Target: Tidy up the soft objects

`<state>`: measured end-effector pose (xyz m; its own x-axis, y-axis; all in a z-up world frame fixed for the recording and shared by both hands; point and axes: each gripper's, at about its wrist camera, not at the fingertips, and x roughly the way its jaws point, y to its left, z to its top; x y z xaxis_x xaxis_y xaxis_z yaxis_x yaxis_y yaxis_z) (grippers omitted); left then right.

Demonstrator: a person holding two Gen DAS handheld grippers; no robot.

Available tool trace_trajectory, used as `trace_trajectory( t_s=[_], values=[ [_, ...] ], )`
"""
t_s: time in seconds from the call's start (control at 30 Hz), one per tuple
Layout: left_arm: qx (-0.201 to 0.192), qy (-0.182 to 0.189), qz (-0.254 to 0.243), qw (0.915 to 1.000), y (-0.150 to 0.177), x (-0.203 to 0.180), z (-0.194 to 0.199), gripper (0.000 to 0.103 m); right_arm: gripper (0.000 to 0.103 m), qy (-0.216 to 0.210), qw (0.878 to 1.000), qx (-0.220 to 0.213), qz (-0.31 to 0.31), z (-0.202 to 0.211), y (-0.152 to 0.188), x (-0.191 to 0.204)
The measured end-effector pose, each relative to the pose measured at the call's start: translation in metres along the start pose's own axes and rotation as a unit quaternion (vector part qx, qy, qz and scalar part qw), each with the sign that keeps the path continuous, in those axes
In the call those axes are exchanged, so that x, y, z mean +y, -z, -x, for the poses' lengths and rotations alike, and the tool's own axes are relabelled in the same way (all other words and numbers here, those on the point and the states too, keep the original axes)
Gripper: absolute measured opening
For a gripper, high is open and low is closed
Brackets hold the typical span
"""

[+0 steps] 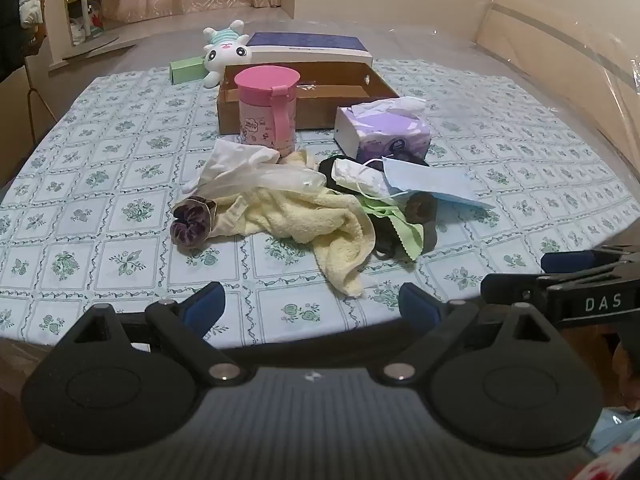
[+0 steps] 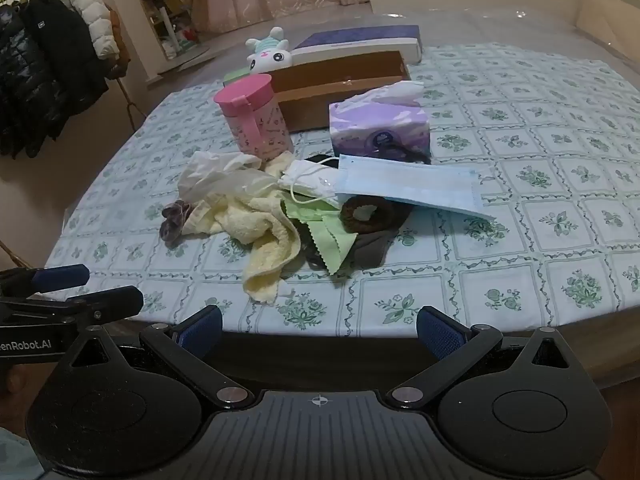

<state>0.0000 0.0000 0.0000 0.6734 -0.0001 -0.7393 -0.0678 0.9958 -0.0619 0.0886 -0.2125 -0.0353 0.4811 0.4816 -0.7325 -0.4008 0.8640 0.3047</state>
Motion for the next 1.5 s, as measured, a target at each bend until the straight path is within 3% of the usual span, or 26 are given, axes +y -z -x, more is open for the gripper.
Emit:
trace_trajectory(
  t_s=[1.5],
  values=[
    [-0.008,-0.004,0.000,1.0000,-0.0072,0.0030,0.0054,0.093,0.103,0.004,1.000,-0.011,0.007,0.0056,-0.0059,0.0035]
  ],
)
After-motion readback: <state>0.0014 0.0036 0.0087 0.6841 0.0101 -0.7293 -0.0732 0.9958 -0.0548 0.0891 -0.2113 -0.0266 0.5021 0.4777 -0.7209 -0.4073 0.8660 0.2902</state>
